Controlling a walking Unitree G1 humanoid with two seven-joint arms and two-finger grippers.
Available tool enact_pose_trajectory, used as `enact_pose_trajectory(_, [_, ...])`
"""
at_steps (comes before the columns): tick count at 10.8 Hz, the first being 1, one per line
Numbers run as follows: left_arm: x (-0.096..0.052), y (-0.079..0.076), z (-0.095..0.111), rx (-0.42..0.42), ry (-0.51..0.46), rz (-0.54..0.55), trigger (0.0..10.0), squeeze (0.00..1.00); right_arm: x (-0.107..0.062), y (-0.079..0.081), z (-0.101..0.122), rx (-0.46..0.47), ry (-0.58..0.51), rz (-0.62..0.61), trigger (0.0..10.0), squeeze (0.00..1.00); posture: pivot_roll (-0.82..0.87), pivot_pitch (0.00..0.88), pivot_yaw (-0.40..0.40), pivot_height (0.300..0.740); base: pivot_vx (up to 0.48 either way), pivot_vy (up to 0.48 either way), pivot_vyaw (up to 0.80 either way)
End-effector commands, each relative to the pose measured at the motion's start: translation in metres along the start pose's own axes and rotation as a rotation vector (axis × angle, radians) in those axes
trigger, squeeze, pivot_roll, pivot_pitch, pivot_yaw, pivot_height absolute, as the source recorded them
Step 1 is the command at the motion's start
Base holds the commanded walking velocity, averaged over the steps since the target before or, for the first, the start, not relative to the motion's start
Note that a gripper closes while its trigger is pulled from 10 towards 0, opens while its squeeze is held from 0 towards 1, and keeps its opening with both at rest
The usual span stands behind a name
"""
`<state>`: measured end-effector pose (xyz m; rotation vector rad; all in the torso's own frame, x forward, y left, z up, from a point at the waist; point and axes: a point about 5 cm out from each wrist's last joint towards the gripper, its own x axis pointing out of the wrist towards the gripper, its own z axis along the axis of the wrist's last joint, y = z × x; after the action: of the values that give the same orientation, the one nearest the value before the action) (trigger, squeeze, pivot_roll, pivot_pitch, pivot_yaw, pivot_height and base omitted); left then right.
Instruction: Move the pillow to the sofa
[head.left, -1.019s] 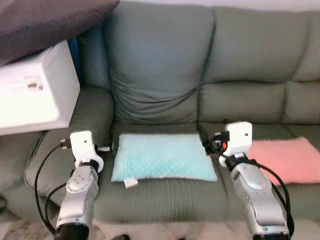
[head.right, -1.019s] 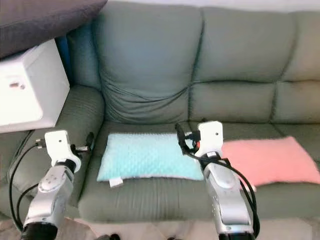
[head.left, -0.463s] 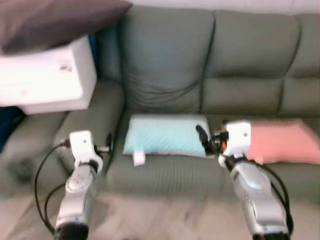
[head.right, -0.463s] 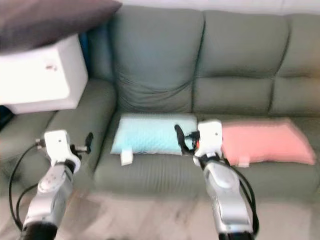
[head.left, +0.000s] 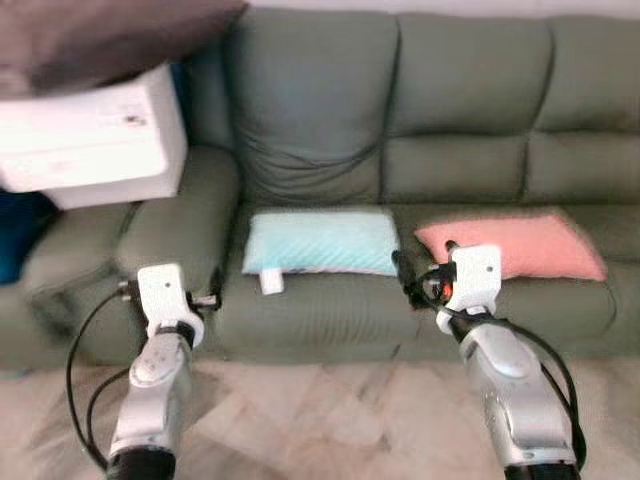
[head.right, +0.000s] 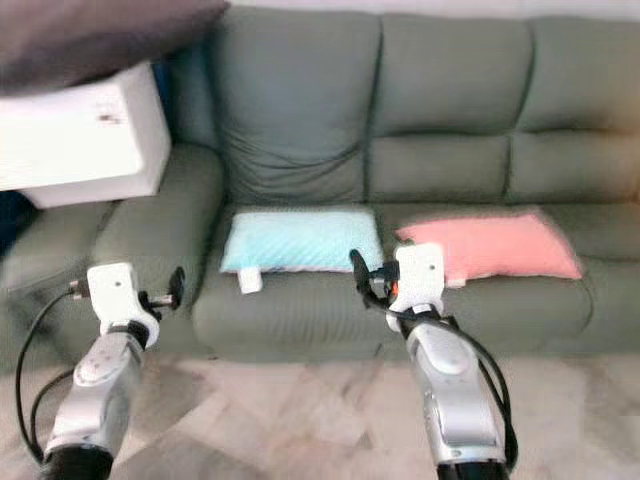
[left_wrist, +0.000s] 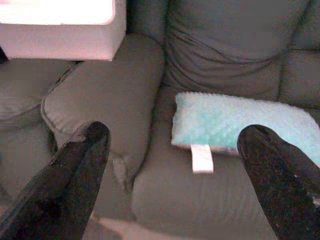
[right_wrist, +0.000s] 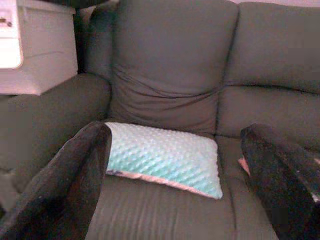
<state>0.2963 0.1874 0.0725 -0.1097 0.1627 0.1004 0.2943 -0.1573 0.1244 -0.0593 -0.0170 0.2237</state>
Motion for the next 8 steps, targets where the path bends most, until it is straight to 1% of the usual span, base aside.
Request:
enact_pose_trajectory(1, [0.0029, -0.0062, 0.0049, 0.009, -0.021, -0.027, 10.0, 0.0, 0.002, -0.0033, 0.006, 0.004, -0.021, -0.01, 10.0, 0.0, -0.21, 0.01, -0.01, 0.74, 0.0, 0.0, 0.0])
enact_pose_trajectory(3, [0.0043, -0.0076, 0.0062, -0.002, -0.024, -0.026, 10.0, 0.0, 0.0038, -0.0041, 0.0074, 0.003, -0.021, -0.011, 10.0, 0.0, -0.21, 0.003, -0.011, 0.74, 0.0, 0.0, 0.0])
enact_pose_trajectory(4, [0.0054, -0.0086, 0.007, 0.008, -0.029, -0.041, 10.0, 0.0, 0.0056, -0.0056, 0.0061, 0.001, -0.003, -0.02, 10.0, 0.0, -0.21, 0.001, -0.014, 0.74, 0.0, 0.0, -0.8])
enact_pose_trajectory(5, [0.006, -0.01, 0.0072, 0.034, -0.053, -0.061, 10.0, 0.0, 0.0059, -0.0064, 0.0052, -0.009, 0.002, -0.021, 10.0, 0.0, -0.21, 0.003, -0.014, 0.74, 0.0, 0.0, -0.8])
enact_pose_trajectory(6, [0.0051, -0.0094, 0.0028, 0.008, -0.036, -0.061, 10.0, 0.0, 0.0049, -0.0062, 0.0034, -0.01, 0.009, -0.025, 10.0, 0.0, -0.21, 0.003, -0.014, 0.74, 0.0, 0.0, -0.8])
enact_pose_trajectory(7, [0.0036, -0.0103, 0.0019, 0.022, -0.045, -0.072, 10.0, 0.0, 0.0042, -0.0052, 0.0013, -0.018, 0.021, -0.025, 10.0, 0.0, -0.21, 0.004, -0.018, 0.74, 0.0, 0.0, -0.77])
enact_pose_trajectory(8, [0.0036, -0.0119, 0.0022, -0.001, -0.054, -0.062, 10.0, 0.0, 0.0048, -0.0058, 0.0013, -0.028, 0.026, -0.023, 10.0, 0.0, -0.22, 0.004, -0.019, 0.74, 0.0, 0.0, -0.76])
